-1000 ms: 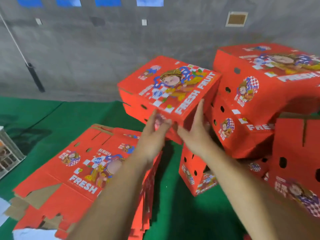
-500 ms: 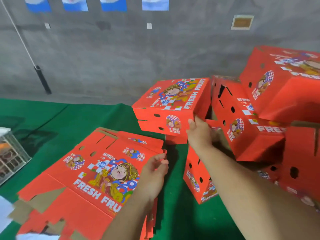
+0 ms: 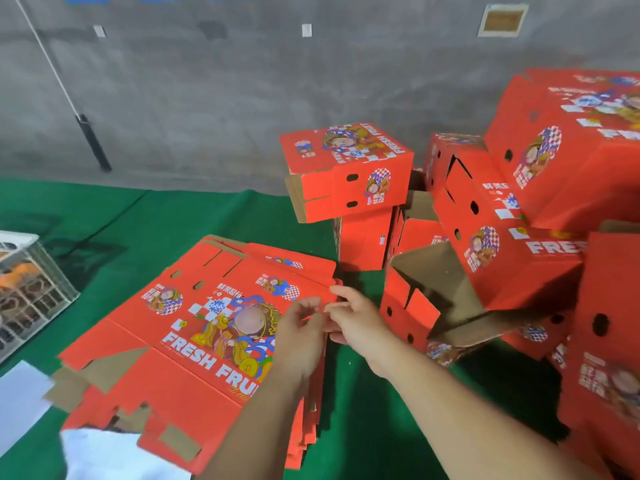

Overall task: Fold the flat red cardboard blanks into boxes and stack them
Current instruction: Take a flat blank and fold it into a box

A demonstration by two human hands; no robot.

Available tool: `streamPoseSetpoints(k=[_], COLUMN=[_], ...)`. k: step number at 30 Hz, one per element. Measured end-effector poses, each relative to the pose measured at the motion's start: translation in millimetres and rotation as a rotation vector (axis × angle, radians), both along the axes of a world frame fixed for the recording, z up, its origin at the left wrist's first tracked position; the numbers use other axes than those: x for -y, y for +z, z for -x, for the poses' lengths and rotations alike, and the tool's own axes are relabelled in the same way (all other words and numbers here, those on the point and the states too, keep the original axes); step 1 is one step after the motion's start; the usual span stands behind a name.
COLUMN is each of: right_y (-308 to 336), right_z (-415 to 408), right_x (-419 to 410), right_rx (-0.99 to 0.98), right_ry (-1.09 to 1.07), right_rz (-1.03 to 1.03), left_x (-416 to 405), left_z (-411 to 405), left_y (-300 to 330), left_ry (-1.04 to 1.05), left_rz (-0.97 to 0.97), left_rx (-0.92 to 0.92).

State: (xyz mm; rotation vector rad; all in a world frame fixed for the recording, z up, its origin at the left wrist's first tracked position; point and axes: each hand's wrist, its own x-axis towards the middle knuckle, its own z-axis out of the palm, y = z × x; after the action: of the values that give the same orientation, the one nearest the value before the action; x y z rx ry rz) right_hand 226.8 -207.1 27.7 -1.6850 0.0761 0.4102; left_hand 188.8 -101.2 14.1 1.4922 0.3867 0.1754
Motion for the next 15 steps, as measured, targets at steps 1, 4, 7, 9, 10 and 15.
streamPoseSetpoints(k=[1, 4, 7, 9, 10, 15], right_y=[-9.1, -34.6, -56.2, -67.8, -71.5, -76.3], right_z=[7.1, 24.8, 44.0, 56.4, 60.2, 58.5], right_x=[-4.0, -15.4, -30.1, -39.7, -42.8, -33.5], right_rx=[-0.03, -0.167, -0.368, -0.431, -0.435, -0.413], right_ry=[-0.01, -0.096, -0.15, -0.154, -0.162, -0.396], right_rz=[-0.003, 0.027, -0.063, -0.168, -0.208, -0.194], left_x=[-7.9, -31.8, -37.5, -33.2, -30.0, -17.2], left_z=[3.3, 16.5, 36.4, 50.8, 56.1, 79.9], left_y=[-5.5, -29.4, -58.4, -71.8, -74.4, -61.4], left_ry=[0.072, 0.264, -0.036, -0.272, -0.343, -0.28], left_rz=[0.005, -0.184, -0.783, -0.946, -1.001, -0.952], left_rx=[-0.02, -0.15, -0.337, -0.386, -0.402, -0.243])
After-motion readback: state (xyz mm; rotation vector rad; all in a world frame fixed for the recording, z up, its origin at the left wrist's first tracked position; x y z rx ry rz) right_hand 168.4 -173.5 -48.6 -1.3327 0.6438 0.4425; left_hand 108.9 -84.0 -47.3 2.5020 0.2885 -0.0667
